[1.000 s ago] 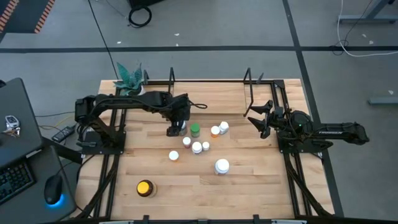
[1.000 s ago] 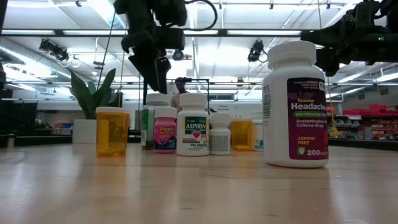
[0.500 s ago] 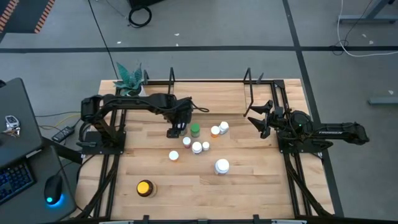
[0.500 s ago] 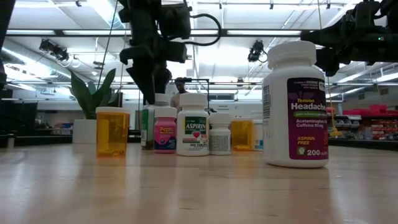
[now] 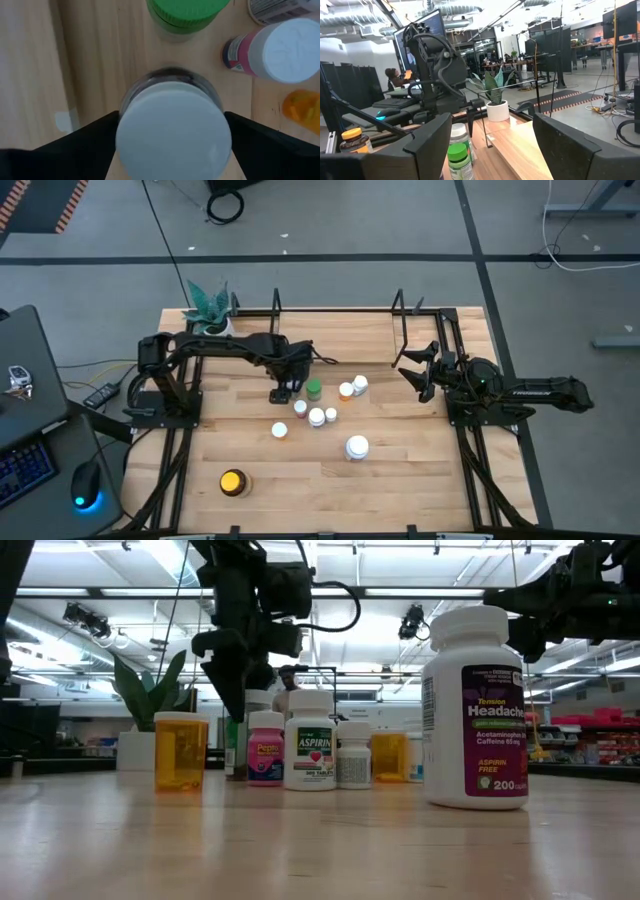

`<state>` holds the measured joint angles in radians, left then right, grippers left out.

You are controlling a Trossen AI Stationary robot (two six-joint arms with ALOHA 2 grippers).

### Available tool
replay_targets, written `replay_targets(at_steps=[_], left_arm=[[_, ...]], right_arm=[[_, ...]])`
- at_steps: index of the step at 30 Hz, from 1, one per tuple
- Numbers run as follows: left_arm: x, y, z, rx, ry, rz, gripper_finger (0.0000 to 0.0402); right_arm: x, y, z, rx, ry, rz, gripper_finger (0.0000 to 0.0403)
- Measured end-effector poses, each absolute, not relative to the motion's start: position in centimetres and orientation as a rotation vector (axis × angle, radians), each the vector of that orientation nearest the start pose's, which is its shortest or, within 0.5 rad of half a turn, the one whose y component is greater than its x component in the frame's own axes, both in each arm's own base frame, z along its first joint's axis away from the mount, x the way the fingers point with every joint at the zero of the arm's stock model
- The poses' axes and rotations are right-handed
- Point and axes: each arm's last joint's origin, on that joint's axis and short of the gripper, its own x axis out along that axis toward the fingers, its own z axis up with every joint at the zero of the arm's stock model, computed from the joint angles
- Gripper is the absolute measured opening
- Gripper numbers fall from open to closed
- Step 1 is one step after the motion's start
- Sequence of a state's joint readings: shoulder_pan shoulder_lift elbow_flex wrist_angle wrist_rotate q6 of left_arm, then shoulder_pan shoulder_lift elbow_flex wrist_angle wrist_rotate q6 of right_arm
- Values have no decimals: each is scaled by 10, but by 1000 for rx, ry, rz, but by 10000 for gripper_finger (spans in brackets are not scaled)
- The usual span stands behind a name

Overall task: Pick and place medicine bottles onto shelf by color
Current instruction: Put the large white and green medicine bottle on the shelf

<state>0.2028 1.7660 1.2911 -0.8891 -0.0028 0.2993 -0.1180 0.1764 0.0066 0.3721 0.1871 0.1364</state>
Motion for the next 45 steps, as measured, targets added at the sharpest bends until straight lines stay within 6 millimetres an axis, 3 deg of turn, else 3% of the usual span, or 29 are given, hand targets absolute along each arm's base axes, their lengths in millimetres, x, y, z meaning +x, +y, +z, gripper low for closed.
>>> replay_targets(at_steps=[6, 15, 22, 34, 45], left_arm=[[330, 68, 208, 115, 1372, -33, 354], [330, 66, 208, 121, 1370, -40, 298], [330, 66, 211, 118, 1377, -38, 307], [342, 75, 265, 142, 1317, 9, 306], [342, 110, 306, 228, 1232, 136, 305]], right_arm=[[105, -18, 187, 142, -223, -290, 288], [105, -18, 187, 142, -223, -290, 288], [105, -18, 187, 142, -223, -290, 288], [105, -18, 187, 142, -223, -290, 288], [105, -18, 187, 142, -223, -290, 288]])
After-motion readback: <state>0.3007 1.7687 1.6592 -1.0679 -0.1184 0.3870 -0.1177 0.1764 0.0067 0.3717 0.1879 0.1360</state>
